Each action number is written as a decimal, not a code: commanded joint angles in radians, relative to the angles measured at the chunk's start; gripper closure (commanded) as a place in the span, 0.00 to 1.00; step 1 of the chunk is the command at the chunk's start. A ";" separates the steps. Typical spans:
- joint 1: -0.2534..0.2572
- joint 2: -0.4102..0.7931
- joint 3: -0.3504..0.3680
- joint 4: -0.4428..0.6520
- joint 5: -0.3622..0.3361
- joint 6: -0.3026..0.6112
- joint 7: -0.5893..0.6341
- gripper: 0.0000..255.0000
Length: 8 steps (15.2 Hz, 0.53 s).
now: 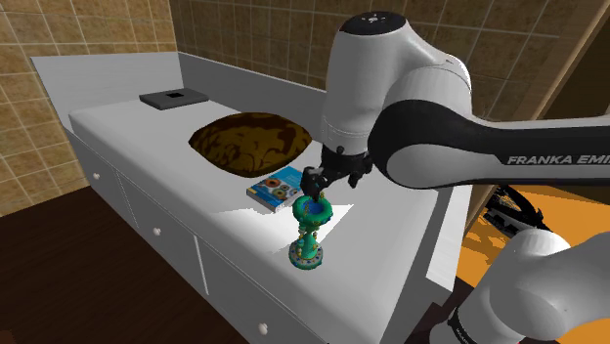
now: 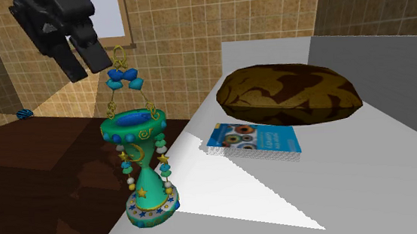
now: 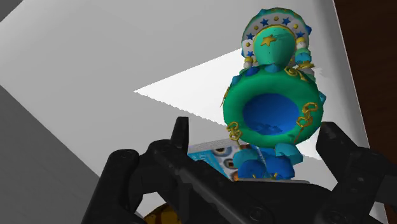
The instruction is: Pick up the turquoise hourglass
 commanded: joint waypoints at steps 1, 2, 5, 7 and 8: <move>-0.029 0.053 0.076 0.022 -0.037 0.043 0.094 0.00; -0.048 0.085 0.117 0.041 -0.061 0.057 0.143 0.00; -0.076 0.131 0.176 0.058 -0.099 0.085 0.215 0.00; -0.077 0.136 0.183 0.036 -0.101 0.110 0.226 0.00; -0.078 0.139 0.186 0.025 -0.103 0.122 0.232 0.00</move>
